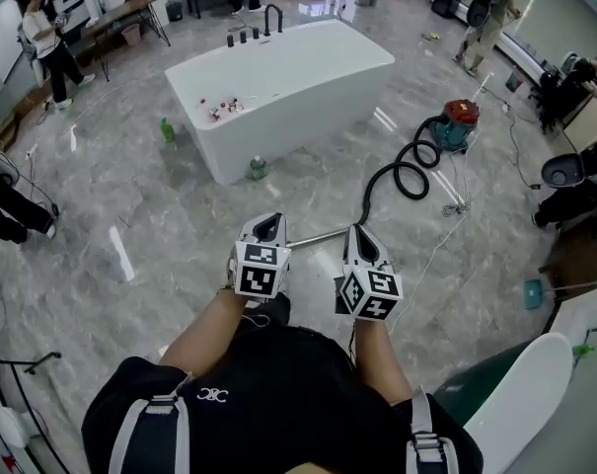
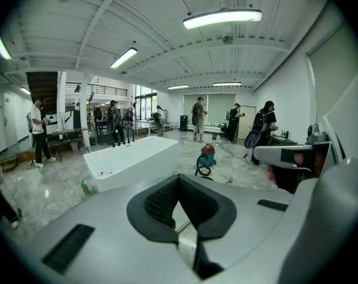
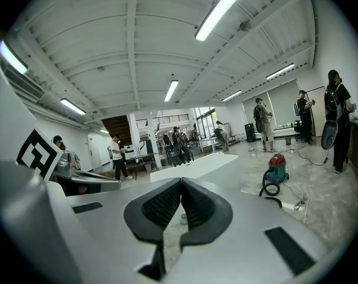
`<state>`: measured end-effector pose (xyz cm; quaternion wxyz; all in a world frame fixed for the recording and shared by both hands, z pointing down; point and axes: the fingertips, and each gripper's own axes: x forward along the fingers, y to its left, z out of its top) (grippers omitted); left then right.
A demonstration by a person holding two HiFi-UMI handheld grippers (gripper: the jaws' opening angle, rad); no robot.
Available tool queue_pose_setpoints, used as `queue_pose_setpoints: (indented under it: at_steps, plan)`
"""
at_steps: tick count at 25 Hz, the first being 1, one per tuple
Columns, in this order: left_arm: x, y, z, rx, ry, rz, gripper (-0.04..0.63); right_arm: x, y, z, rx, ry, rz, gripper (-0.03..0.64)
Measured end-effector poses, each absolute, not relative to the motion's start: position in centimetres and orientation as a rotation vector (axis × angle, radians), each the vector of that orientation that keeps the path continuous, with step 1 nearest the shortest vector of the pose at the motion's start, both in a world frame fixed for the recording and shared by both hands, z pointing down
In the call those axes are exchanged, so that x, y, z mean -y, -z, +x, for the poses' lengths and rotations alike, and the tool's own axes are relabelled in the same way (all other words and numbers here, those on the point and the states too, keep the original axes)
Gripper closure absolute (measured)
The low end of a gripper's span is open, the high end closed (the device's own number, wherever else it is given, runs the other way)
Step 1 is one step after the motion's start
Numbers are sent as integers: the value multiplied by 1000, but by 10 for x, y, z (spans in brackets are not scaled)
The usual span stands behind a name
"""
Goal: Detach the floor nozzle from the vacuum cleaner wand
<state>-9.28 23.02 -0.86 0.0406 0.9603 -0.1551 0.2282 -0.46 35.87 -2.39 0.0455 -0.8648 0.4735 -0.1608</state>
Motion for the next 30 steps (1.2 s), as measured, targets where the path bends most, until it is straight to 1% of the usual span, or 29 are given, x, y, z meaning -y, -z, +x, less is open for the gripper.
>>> queue_pose_setpoints:
  at_steps: [7, 17, 26, 30]
  plan:
    - [-201, -4, -34, 407, -682, 2970, 591, -334, 14, 40, -1417, 470, -2680, 604]
    - [-139, -3, 62, 362, -670, 2940, 591, -265, 29, 130, -1457, 449, -2723, 604]
    - [-42, -6, 114, 399, -636, 2854, 591, -163, 24, 176, -1616, 477, -2733, 604]
    - [-12, -18, 135, 346, -599, 2822, 591, -128, 12, 194, -1675, 496, -2747, 604]
